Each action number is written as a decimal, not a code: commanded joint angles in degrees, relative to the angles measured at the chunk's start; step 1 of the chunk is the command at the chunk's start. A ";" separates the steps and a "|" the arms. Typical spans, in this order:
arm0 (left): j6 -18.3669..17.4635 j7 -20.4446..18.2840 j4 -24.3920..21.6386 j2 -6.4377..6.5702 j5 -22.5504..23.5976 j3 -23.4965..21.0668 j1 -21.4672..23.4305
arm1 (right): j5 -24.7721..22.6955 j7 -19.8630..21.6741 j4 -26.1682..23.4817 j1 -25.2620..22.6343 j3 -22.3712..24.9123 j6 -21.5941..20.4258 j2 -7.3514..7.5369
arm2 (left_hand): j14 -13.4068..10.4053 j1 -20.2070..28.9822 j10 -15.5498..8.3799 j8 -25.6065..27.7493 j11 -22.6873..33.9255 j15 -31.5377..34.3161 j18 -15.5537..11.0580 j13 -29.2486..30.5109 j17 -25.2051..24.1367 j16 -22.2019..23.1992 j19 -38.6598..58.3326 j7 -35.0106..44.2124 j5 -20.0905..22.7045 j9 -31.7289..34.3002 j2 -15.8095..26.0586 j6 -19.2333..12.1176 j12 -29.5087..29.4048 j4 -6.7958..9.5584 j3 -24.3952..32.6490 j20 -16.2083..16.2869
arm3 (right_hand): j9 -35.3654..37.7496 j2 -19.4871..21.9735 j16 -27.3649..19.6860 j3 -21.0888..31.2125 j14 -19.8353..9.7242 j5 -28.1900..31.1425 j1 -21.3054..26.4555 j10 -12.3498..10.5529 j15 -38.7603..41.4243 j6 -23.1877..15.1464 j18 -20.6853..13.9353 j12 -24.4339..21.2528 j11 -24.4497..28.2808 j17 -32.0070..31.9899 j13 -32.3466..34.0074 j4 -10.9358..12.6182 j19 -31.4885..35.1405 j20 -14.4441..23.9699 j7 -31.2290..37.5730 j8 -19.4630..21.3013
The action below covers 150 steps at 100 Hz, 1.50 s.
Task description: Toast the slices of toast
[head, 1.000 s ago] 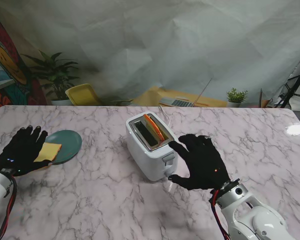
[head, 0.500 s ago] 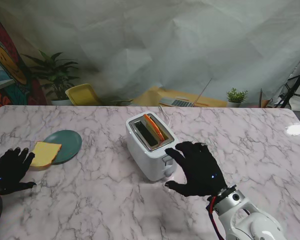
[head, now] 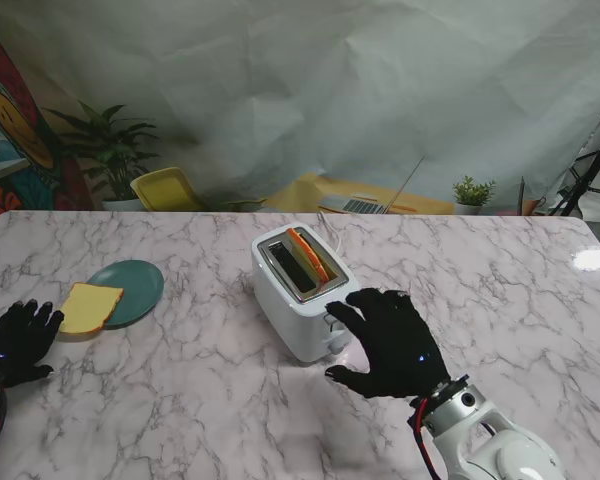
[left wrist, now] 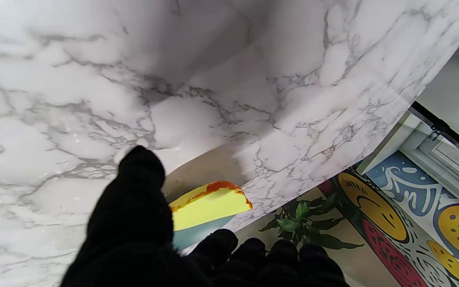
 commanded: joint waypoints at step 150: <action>-2.65 2.15 15.09 3.12 1.53 13.32 -16.35 | 2.52 -4.20 2.71 -0.33 -1.25 2.92 -0.70 | -2.23 16.37 -6.40 18.16 5.50 13.23 -5.02 3.79 0.53 7.51 21.55 4.81 1.13 1.52 -1.83 -5.96 15.37 0.94 8.15 9.63 | 2.60 8.99 -0.93 -4.49 -0.85 1.39 0.58 -1.04 -2.09 0.45 -0.87 0.32 -0.83 1.10 2.52 1.99 -0.37 -0.40 2.05 0.73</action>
